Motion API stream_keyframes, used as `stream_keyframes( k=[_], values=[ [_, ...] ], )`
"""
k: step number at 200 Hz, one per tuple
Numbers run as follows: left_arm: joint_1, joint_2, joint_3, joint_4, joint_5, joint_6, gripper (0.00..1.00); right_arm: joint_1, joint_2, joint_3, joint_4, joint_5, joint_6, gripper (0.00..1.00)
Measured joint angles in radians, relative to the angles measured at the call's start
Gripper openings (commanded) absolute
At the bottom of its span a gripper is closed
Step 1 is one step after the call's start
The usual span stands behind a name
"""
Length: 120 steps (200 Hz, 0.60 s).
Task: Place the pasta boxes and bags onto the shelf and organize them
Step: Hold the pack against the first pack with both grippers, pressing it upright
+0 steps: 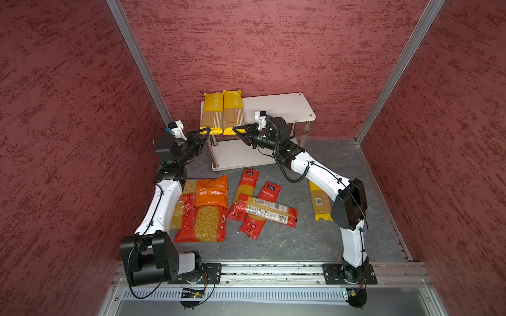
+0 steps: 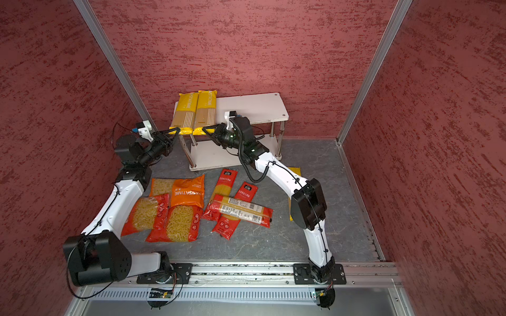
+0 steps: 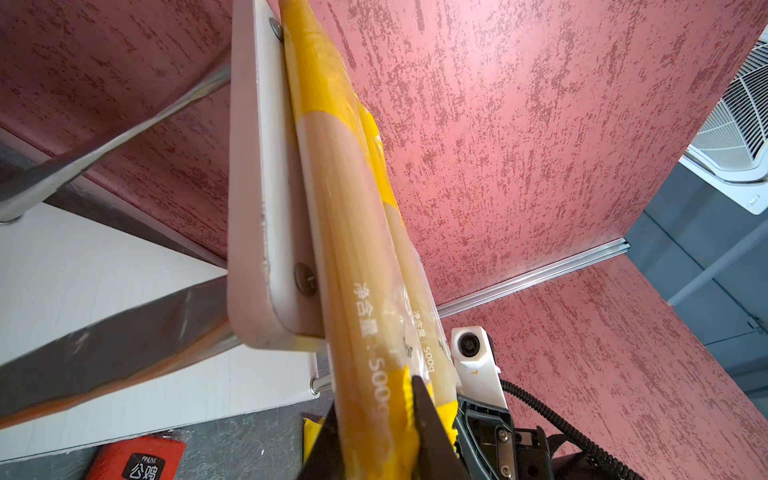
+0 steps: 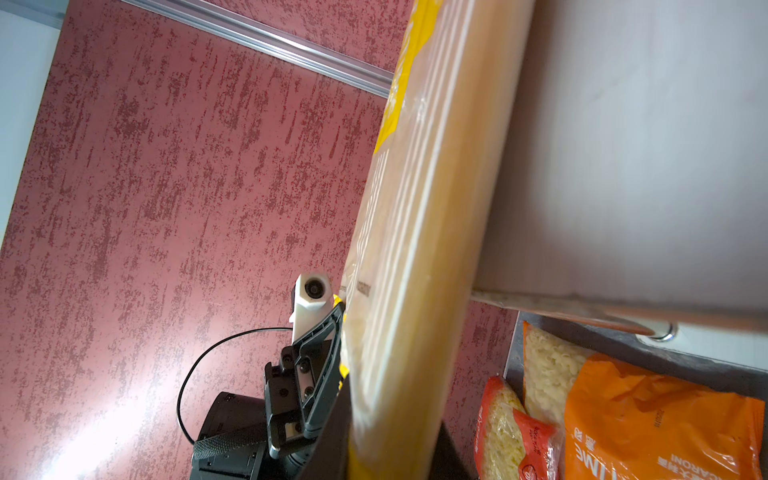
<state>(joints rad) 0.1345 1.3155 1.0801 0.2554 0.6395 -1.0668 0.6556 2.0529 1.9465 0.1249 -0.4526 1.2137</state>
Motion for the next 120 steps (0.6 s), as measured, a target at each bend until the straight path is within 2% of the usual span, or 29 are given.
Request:
stream_keyframes(
  k=[43, 72, 99, 120],
  values=[
    [0.000, -0.027, -0.011, -0.020, 0.008, -0.001, 0.01, -0.003, 0.005, 0.003, 0.006, 0.000, 0.002, 0.07],
    [-0.002, -0.030, -0.011, -0.031, 0.007, 0.002, 0.05, -0.006, 0.030, 0.034, 0.010, -0.001, 0.011, 0.07],
    [-0.002, -0.030, -0.011, -0.031, 0.008, 0.001, 0.14, -0.007, 0.043, 0.049, 0.013, -0.007, 0.019, 0.13],
    [-0.002, -0.030, -0.011, -0.031, 0.008, 0.002, 0.29, -0.008, 0.043, 0.049, 0.013, -0.008, 0.019, 0.27]
  ],
)
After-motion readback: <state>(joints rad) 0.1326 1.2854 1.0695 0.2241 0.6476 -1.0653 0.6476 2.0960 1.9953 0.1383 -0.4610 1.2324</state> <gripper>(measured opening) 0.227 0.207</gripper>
